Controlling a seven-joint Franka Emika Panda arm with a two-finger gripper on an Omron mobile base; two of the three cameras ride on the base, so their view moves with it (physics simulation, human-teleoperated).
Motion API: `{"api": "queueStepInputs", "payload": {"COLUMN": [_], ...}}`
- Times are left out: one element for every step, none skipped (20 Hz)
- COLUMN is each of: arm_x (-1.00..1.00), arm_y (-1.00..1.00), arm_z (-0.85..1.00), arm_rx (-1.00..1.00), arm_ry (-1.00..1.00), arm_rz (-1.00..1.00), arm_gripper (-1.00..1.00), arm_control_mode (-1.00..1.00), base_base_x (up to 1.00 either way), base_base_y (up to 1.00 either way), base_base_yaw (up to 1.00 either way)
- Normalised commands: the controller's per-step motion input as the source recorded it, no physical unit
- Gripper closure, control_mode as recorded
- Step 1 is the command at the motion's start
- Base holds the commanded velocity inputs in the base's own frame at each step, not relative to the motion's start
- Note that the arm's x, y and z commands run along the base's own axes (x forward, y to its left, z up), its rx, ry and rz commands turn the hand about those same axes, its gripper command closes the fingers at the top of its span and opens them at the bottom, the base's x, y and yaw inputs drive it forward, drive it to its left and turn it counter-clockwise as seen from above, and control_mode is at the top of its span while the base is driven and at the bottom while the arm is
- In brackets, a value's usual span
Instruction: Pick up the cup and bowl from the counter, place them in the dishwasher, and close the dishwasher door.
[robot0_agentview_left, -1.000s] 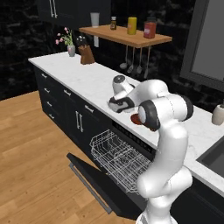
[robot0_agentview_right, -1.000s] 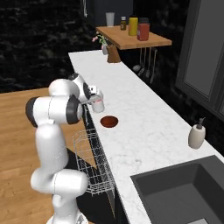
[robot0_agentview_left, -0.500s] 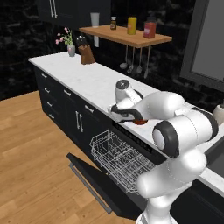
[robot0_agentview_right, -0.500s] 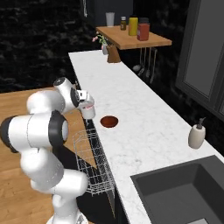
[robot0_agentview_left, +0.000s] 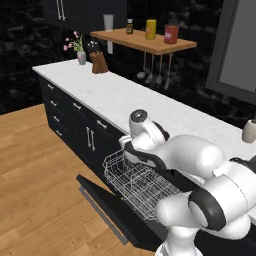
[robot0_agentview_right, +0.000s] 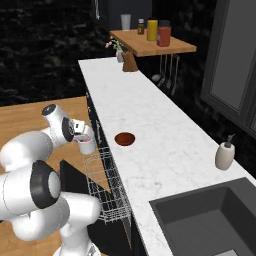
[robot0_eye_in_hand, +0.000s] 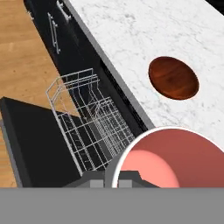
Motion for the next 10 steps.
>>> {"api": "queueStepInputs", "payload": {"arm_x": [-0.23,0.0,0.0,0.0,0.0,0.0,0.3,0.22,0.39,0.34], "arm_y": [0.61,0.65,0.71,0.71,0.59,0.47,0.43,0.41,0.32,0.39], "arm_z": [-0.36,-0.28,-0.47,-0.51,-0.54,-0.5,-0.6,-0.61,-0.64,-0.66], "arm_rx": [0.0,0.0,0.0,0.0,0.0,0.02,0.03,0.04,0.06,0.06], "arm_ry": [0.0,0.0,0.0,0.0,0.0,0.0,0.1,0.12,0.14,0.11], "arm_rz": [-0.26,-0.29,-0.31,-0.33,-0.34,-0.34,-0.33,-0.33,-0.31,-0.31], "arm_gripper": [1.0,1.0,1.0,1.0,1.0,1.0,1.0,1.0,1.0,1.0], "arm_control_mode": [-1.0,-1.0,-1.0,-1.0,-1.0,-1.0,-1.0,-1.0,-1.0,-1.0], "base_base_x": [0.0,0.0,0.0,0.0,0.0,0.0,0.0,0.0,0.0,0.0], "base_base_y": [0.0,0.0,0.0,0.0,0.0,0.0,0.0,0.0,0.0,0.0], "base_base_yaw": [0.0,0.0,0.0,0.0,0.0,0.0,0.0,0.0,0.0,0.0]}}
